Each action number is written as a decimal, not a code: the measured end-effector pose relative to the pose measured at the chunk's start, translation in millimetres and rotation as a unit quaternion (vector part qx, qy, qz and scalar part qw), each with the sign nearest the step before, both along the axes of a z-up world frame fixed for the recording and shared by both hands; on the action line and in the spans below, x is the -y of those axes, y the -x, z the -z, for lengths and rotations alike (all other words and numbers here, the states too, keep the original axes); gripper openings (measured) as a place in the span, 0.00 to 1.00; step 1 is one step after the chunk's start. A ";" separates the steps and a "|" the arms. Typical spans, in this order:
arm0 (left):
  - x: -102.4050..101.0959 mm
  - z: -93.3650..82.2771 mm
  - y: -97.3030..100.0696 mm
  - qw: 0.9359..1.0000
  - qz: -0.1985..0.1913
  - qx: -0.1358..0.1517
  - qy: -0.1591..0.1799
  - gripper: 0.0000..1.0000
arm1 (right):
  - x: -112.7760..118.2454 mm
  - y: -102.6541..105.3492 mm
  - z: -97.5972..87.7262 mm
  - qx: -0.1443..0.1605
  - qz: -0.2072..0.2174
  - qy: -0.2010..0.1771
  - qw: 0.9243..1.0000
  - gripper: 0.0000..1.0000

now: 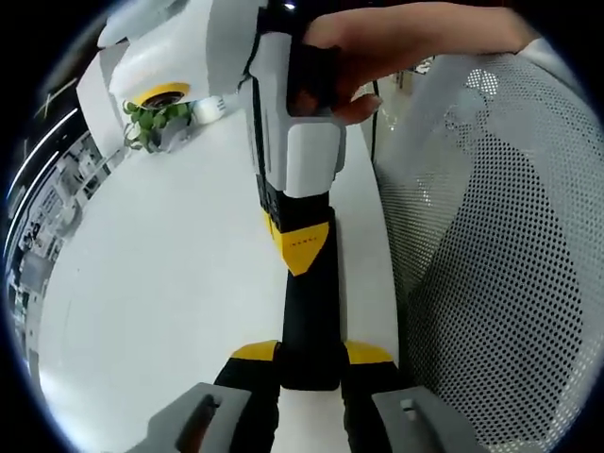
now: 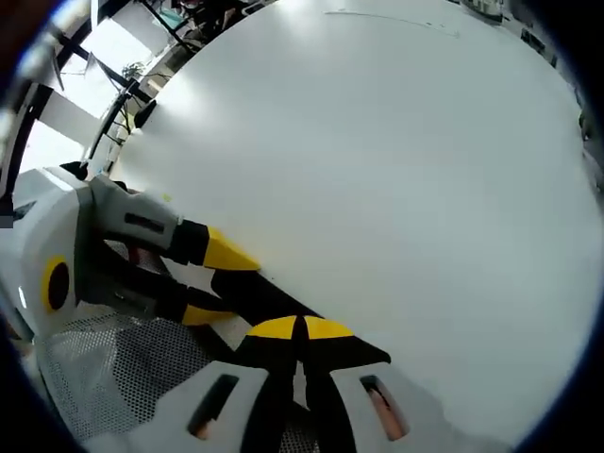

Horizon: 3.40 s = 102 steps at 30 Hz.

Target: Press the specified remote control buttons in sequence, fully releasing each button before pressing the next.

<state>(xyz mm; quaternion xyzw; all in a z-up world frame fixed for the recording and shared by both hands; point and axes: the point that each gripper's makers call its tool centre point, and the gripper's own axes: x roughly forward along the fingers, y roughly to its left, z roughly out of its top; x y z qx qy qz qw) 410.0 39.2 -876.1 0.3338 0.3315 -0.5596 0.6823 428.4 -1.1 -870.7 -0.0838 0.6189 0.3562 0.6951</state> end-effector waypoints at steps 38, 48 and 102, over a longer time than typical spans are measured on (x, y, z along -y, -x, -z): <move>1.5 -0.7 0.7 1.000 -0.013 -0.007 0.010 0.24 | -1.3 -2.8 1.2 0.015 0.010 -0.002 1.000 0.00; 2.0 -0.6 0.5 1.000 -0.016 -0.009 0.013 0.24 | -0.9 -3.1 1.7 0.013 0.016 -0.007 1.000 0.00; 4.9 -1.5 2.3 0.999 -0.022 -0.015 0.027 0.25 | 4.0 12.6 -1.2 -0.003 -0.029 0.012 1.000 0.00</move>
